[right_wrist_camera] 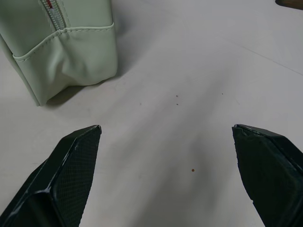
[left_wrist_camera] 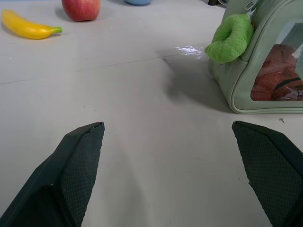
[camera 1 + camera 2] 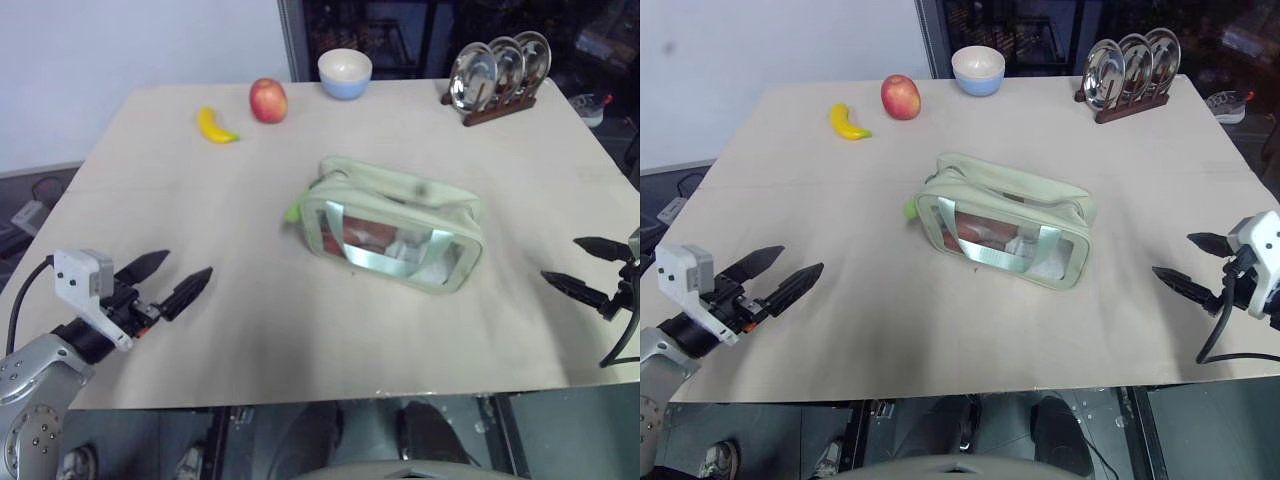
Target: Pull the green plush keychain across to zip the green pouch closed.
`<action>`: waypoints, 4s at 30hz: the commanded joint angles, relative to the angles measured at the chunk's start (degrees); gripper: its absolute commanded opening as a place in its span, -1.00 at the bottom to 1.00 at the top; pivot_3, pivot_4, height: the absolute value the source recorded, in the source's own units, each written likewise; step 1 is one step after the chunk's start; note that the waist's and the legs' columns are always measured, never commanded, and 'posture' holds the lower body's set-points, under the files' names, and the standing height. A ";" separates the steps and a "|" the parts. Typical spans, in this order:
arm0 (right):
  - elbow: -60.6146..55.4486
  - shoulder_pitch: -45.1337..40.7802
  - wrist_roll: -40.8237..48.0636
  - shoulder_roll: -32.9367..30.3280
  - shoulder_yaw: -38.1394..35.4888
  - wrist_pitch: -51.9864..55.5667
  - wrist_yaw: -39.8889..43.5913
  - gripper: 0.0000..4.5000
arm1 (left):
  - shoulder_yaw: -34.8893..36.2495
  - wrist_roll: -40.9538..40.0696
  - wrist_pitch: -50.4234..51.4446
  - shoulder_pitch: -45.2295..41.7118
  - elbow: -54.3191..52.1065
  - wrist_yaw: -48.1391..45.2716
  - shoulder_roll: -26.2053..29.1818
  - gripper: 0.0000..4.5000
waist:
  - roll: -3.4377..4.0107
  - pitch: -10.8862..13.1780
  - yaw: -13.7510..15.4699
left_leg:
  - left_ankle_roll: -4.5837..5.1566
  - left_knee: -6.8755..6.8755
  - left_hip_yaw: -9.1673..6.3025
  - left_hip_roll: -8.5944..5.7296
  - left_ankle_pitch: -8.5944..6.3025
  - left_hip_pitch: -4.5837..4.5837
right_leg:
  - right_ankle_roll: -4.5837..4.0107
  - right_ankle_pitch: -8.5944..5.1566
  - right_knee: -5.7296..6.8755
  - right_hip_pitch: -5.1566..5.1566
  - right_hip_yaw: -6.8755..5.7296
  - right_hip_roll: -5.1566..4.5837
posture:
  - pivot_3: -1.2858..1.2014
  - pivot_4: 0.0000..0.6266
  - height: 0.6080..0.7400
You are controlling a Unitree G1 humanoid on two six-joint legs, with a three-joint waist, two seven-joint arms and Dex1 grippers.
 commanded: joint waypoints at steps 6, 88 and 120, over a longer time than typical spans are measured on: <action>-2.90 -2.47 2.09 2.03 -0.56 1.66 -2.43 1.00 | -1.14 -0.79 0.09 -3.96 -0.51 1.33 -0.43 0.99 | 0.00 0.00 0.03 | 0.00 0.01 0.00 0.00 0.00 0.00 | -0.01 0.03 0.01 0.00 -0.01 0.01 | 0.03 -0.52 1.00; 28.87 -65.44 -21.56 17.41 41.47 -38.03 20.17 -0.98 | -8.01 1.47 -8.05 0.90 -7.47 0.35 -4.75 1.00 | 0.07 0.15 -1.52 | -0.29 0.02 0.12 0.14 0.17 -0.12 | -0.18 0.27 -0.02 -0.29 -0.06 0.15 | 0.03 -0.52 1.00; 21.21 -59.05 -22.74 19.64 42.54 -31.71 18.63 -0.98 | -3.33 -35.84 17.42 -11.66 4.71 27.45 -14.27 1.00 | 0.06 0.14 -1.83 | -0.32 0.15 0.10 0.16 0.19 -0.08 | -0.17 0.28 0.12 -0.28 -0.05 0.18 | 0.03 -0.52 1.00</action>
